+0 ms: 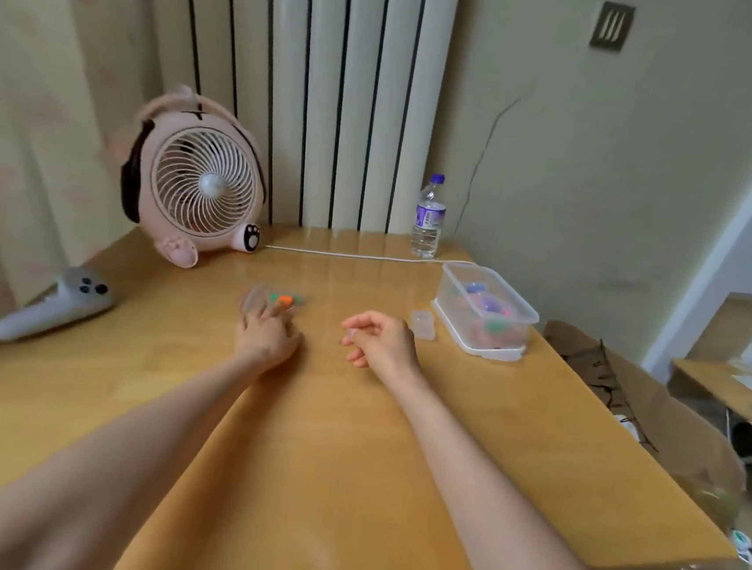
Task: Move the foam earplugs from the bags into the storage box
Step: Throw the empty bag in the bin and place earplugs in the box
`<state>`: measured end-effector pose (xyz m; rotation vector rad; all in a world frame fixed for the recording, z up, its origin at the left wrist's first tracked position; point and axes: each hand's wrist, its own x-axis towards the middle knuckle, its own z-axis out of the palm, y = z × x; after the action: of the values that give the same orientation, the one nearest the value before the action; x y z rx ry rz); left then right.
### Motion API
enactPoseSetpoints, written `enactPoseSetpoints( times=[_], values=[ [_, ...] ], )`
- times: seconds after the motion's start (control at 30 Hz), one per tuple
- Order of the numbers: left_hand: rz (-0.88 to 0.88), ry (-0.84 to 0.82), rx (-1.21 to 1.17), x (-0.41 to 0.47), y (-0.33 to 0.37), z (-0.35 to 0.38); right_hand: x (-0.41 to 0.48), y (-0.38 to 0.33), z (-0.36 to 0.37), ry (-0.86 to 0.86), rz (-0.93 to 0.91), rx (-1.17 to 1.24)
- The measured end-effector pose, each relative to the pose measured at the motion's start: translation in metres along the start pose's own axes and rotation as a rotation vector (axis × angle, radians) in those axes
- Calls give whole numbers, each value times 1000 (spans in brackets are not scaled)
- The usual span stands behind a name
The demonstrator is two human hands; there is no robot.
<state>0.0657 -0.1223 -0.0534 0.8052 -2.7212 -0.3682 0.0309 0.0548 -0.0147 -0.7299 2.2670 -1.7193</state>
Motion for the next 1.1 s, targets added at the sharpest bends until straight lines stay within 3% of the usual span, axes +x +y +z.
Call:
enactPoseSetpoints(
  times=[0.07, 0.13, 0.23, 0.33, 0.4, 0.57, 0.9, 0.97, 1.03, 1.1],
  values=[
    [45, 34, 63, 1, -3, 1, 2, 0, 8, -3, 8, 6],
    [113, 161, -19, -1, -3, -4, 6, 2, 15, 19, 18, 5],
    [85, 358, -589, -15, 4, -24, 12, 7, 18, 114, 24, 22],
    [-101, 193, -1295, -36, 15, -48, 9, 5, 17, -5, 59, 152],
    [-175, 94, -1401, -47, 17, -51, 4, 2, 20, -119, 92, 290],
    [-290, 68, -1315, -60, 14, -36, -3, 11, 26, -69, 104, 327],
    [-237, 46, -1001, -56, 3, -24, -5, 16, 25, 28, 111, 211],
    [-178, 57, -644, -60, 3, -24, -5, 16, 22, 72, 128, 240],
    [-45, 213, -328, -64, 3, -26, -6, 13, 18, 72, 164, 320],
    [230, 360, -379, -66, 6, -34, -7, 10, 12, 68, 208, 406]
  ],
)
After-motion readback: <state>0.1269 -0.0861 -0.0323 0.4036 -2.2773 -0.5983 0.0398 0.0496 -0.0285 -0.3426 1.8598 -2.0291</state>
